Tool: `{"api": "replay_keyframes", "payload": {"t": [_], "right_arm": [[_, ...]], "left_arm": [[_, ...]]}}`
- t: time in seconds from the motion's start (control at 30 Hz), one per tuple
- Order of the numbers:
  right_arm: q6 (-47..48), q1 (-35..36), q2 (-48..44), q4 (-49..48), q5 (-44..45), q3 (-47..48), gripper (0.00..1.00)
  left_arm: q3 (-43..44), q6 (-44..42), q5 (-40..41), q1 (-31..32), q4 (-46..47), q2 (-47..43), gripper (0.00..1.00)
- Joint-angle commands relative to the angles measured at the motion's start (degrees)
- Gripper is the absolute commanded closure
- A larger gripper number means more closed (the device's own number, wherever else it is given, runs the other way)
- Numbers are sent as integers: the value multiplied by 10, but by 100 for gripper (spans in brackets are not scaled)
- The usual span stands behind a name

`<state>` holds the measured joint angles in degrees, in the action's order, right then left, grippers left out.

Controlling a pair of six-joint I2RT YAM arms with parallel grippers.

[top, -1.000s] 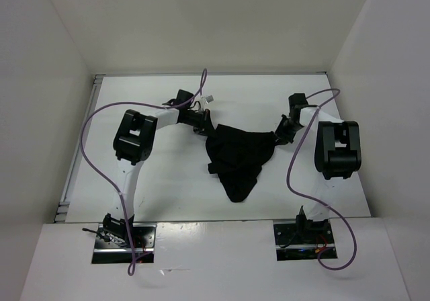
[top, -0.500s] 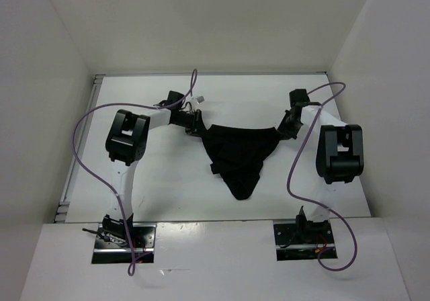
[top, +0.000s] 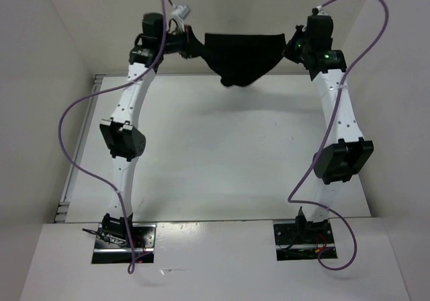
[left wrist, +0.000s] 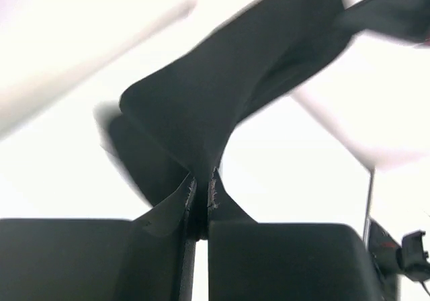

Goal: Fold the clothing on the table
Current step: Flatten the skirt out

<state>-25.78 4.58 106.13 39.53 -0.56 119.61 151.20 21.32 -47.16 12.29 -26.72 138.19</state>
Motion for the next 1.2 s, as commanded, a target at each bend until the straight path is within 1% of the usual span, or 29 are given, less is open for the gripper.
{"api": "replay_keyframes", "payload": {"t": [0.0,0.03,0.1,0.13,0.17,0.2,0.23,0.27,0.3,0.33,0.37,0.4,0.43,0.47,0.5,0.53,0.57,0.6,0.67,0.73,0.8,0.87,0.97,1.03,1.13,1.17], "right_arm": [[37,-3,-42,38,0,47,100],[42,2,-50,30,-8,36,100],[42,3,-75,24,-18,-26,100],[42,3,-80,19,-18,-48,100],[42,3,-87,19,-18,-90,100],[49,3,-114,19,-32,-116,100],[50,3,-131,3,-39,-142,100],[50,3,-150,-24,-34,-188,100],[43,3,-172,-24,-13,-200,100],[36,3,-173,-24,46,-200,100],[35,-5,-173,-2,55,-192,100],[55,-11,-173,-2,31,-186,100],[63,-16,-182,-2,-38,-186,100],[64,-16,-190,-25,-50,-195,100],[37,-16,-195,-25,-36,-195,100],[23,-16,-196,-25,24,-195,100],[14,-16,-187,-25,44,-182,100],[14,-23,-180,-14,38,-173,100],[26,-29,-167,-9,3,-157,100],[19,-29,-161,-9,19,-150,99],[26,-29,-150,-2,11,-145,99],[26,-29,-158,-8,-1,-159,99],[33,-29,-182,-9,-25,-164,99],[41,-29,-209,-2,-31,-181,99],[54,-24,-262,-2,-43,-216,99],[54,-24,-275,-2,-58,-224,100]], "left_arm": [[45,11,-13,-16,-30,-57,93],[38,4,-13,-16,-46,-75,93],[38,-21,-13,-16,-88,-75,92],[38,-48,-6,-9,-135,-75,92],[38,-66,-6,-9,-158,-75,92],[38,-99,-24,0,-191,-75,92],[27,-116,-46,6,-197,-85,91],[10,-128,-82,6,-192,-92,91],[-15,-120,-113,6,-142,-115,88],[-60,-77,-88,6,-121,-127,89],[-68,-66,-40,6,-109,-133,91],[-68,-66,12,6,-117,-133,91],[-68,-73,-4,6,-117,-133,91],[-63,-73,-27,6,-107,-133,91],[-57,-63,-40,6,-107,-133,91],[-49,-51,-23,6,-107,-127,91],[-36,-45,-3,6,-107,-116,91],[-4,-38,18,6,-112,-109,91],[39,-12,31,6,-125,-80,90],[97,-5,69,1,-144,-57,90],[84,0,42,1,-132,-57,90],[79,-11,36,-4,-138,-57,90],[73,-30,-4,-4,-170,-76,89],[64,-44,-18,-4,-193,-106,89],[10,-52,-28,-4,-193,-166,88],[-7,-52,-29,-4,-193,-199,88]]}}
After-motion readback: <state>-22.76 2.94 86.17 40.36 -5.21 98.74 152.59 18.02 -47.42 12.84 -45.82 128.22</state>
